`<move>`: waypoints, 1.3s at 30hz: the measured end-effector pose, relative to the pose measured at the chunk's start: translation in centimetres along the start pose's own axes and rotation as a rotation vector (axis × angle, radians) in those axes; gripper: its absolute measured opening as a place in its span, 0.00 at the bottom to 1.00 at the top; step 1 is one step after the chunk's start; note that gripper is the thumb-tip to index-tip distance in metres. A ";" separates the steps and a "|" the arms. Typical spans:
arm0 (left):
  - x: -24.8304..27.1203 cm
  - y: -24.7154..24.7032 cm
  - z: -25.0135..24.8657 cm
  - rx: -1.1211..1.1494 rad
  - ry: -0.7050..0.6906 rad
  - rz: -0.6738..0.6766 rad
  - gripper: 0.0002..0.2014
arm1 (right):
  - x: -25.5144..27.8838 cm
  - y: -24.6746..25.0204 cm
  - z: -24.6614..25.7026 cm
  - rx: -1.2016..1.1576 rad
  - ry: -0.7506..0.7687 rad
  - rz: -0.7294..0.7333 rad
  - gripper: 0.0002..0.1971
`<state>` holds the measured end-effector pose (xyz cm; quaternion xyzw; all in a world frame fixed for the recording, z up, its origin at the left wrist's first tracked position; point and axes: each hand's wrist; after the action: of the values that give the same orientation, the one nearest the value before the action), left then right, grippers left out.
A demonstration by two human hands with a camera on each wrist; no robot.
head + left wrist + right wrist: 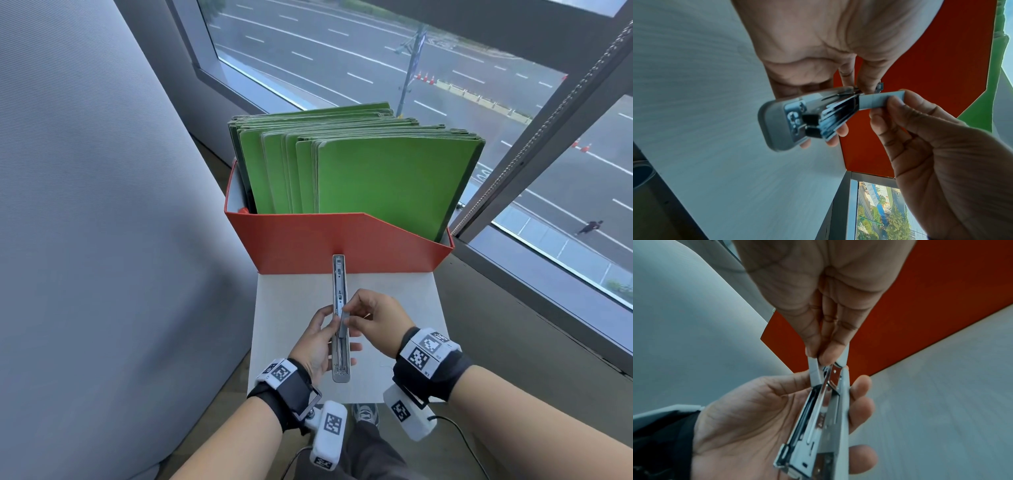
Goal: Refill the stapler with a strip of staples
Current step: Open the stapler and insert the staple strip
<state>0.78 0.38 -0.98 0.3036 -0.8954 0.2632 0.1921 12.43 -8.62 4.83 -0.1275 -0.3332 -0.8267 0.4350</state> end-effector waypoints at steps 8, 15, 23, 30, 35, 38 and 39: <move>-0.1 -0.2 0.0 0.005 0.019 0.000 0.11 | -0.3 -0.5 -0.8 0.107 0.014 0.011 0.06; -0.2 -0.2 0.2 0.050 0.024 0.011 0.10 | 0.1 -1.3 -2.0 0.220 0.158 -0.005 0.04; -0.3 -0.3 0.3 -0.028 0.018 0.011 0.13 | 1.8 -2.0 -4.0 0.413 0.293 -0.024 0.08; 0.0 -0.6 0.1 0.034 0.004 0.038 0.12 | 0.2 1.9 -1.0 0.366 0.173 0.015 0.12; 0.3 -1.1 0.2 0.027 0.002 0.047 0.12 | -5.2 3.2 0.4 0.256 -0.139 -0.031 0.19; 0.7 -1.3 0.4 0.029 0.014 0.050 0.11 | -6.7 2.6 1.4 0.068 -0.250 0.084 0.19; 0.9 -1.3 0.5 0.032 0.018 0.048 0.11 | -7.0 2.4 1.7 -0.011 -0.268 0.085 0.19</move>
<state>0.89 -1.14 -0.46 0.2828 -0.8963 0.2846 0.1889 18.31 -4.03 3.60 -0.2530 -0.3782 -0.7849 0.4206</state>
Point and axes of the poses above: each hand's wrist, its own x-axis away from the middle knuckle, its own y-axis out of the back of the hand, z = x × y, and after that the axes turned 14 degrees about -y, right-handed
